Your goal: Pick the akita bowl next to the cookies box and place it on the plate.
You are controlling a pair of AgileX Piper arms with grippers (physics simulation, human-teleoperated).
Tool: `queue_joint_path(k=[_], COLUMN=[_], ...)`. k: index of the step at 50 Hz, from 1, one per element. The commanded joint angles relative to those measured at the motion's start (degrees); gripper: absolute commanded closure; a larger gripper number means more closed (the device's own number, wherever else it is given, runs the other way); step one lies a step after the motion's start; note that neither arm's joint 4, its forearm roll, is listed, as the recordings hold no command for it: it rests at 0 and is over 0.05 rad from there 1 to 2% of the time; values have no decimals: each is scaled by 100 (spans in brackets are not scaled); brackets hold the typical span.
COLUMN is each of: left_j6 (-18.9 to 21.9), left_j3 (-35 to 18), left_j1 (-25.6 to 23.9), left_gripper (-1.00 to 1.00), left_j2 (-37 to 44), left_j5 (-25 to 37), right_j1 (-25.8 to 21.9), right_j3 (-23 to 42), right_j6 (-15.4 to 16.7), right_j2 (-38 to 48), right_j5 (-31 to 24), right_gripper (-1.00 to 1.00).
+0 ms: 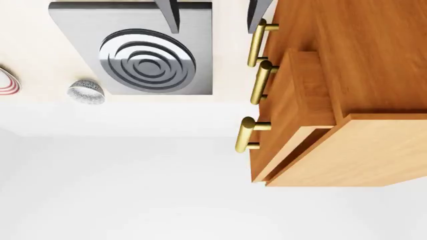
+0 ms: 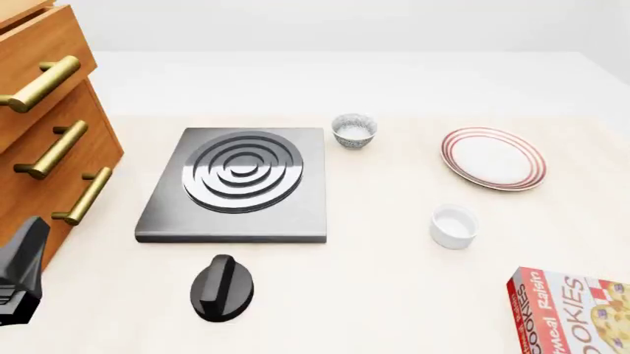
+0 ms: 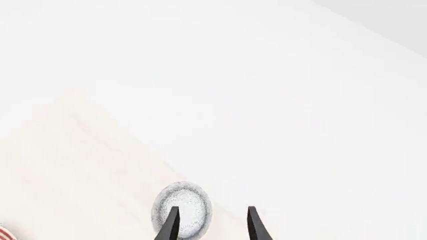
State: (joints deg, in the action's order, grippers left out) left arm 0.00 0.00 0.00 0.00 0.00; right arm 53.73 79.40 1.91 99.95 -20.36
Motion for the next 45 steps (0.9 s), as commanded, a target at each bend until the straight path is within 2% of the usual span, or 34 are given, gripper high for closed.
queue_joint_path(k=[1, 17, 45], left_j6=[0, 0, 0], left_j3=[0, 0, 0], left_j1=[0, 0, 0], left_gripper=[-100, -100, -100], left_j2=[0, 0, 0], left_j5=[0, 0, 0], right_j1=[205, 263, 69], right_j3=[314, 81, -180], right_j6=[32, 207, 213], right_j2=[480, 687, 1117], right_j5=[-69, 186, 592], right_gripper=[-100, -100, -100])
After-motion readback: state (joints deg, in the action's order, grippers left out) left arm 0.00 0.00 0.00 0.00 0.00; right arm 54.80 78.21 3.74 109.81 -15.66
